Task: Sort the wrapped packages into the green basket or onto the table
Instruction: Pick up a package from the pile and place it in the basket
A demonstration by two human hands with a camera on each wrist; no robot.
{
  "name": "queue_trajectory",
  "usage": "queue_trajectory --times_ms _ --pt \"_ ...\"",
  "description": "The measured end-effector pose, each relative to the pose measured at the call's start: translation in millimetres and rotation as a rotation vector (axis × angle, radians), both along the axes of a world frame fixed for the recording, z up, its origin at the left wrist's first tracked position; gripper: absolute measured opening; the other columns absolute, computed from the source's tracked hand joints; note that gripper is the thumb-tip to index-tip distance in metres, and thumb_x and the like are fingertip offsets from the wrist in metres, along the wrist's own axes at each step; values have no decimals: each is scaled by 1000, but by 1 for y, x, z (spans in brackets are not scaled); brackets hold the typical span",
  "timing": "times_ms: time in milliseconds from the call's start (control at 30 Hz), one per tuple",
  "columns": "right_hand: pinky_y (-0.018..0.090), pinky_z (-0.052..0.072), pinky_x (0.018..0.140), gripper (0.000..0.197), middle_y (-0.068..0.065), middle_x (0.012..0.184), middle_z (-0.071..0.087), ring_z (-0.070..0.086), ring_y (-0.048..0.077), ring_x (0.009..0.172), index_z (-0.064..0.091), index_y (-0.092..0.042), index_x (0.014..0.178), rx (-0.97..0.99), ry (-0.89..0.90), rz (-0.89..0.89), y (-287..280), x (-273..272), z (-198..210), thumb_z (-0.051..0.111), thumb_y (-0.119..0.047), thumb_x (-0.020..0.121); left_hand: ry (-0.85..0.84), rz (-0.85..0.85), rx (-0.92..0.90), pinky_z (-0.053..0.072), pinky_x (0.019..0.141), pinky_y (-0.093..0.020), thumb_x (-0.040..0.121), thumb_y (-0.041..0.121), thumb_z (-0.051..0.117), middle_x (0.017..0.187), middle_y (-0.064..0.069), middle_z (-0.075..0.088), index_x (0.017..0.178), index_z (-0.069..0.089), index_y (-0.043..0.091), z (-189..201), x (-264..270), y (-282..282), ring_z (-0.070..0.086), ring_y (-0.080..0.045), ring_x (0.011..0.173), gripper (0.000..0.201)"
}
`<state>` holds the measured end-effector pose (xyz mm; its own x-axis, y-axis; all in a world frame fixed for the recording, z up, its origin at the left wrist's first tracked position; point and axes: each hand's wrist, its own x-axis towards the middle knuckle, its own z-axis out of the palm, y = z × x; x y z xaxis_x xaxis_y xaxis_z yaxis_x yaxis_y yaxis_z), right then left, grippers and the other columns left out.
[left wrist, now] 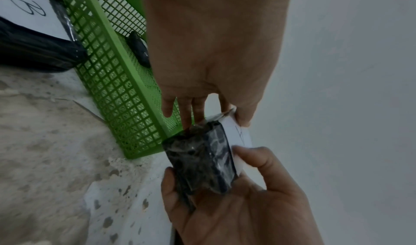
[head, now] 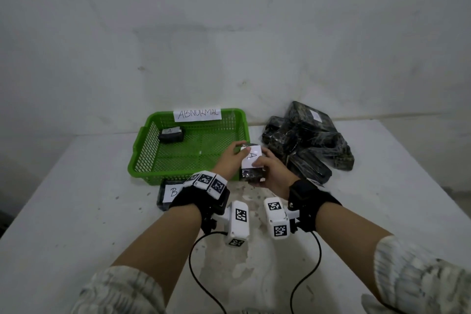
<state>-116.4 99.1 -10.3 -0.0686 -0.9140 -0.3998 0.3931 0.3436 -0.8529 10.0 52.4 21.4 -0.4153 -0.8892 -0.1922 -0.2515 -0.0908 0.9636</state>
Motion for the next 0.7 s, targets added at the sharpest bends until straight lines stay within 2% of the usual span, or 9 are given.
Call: queue_trajectory --times_ms 67,133,233,300,400,500,600,700 --pt "36 53 69 32 5 106 64 63 23 82 51 -27 126 22 -24 27 1 4 3 50 -36 96 16 7 -14 49 69 -17 95 14 50 106 -13 58 125 50 6 0 3 0 58 -18 86 31" --pt "37 54 67 34 6 111 64 64 25 85 52 -26 123 32 6 6 0 9 6 47 -47 97 14 0 -23 47 66 -8 95 14 50 105 -8 57 124 51 6 1 7 1 56 -14 89 30" --pt "39 53 60 27 7 110 58 58 28 88 51 -21 119 -29 139 -47 -1 11 6 43 -40 100 33 4 -35 42 57 1 95 14 50 108 -6 56 125 52 5 2 10 6 55 -8 87 32" --pt "39 52 58 28 6 107 57 58 26 87 50 -18 120 -60 174 -58 -1 13 6 43 -37 101 59 21 -28 42 53 0 94 12 51 103 -6 58 124 53 4 2 11 6 55 -5 79 31" --pt "38 54 60 32 5 105 60 61 23 85 52 -17 125 -69 118 -39 1 17 10 48 -36 99 133 75 10 45 53 -7 94 10 50 97 -8 61 122 54 2 2 13 4 57 -8 75 29" --pt "38 56 61 32 4 104 63 64 23 86 53 -18 127 -81 87 -29 0 18 11 53 -30 97 166 87 56 49 54 -9 95 15 50 106 -9 60 125 53 6 3 17 4 59 -8 78 31" --pt "36 55 54 30 4 101 62 65 23 81 51 -17 127 -97 127 -37 0 18 12 52 -27 99 160 33 91 50 57 -9 95 16 51 113 -9 60 131 47 14 1 21 6 59 -8 82 36" --pt "36 56 55 32 5 101 63 65 23 81 50 -15 130 -90 109 -16 0 18 12 51 -23 99 165 37 75 50 57 -9 95 10 49 124 -17 57 134 44 11 0 23 8 58 -8 82 40"
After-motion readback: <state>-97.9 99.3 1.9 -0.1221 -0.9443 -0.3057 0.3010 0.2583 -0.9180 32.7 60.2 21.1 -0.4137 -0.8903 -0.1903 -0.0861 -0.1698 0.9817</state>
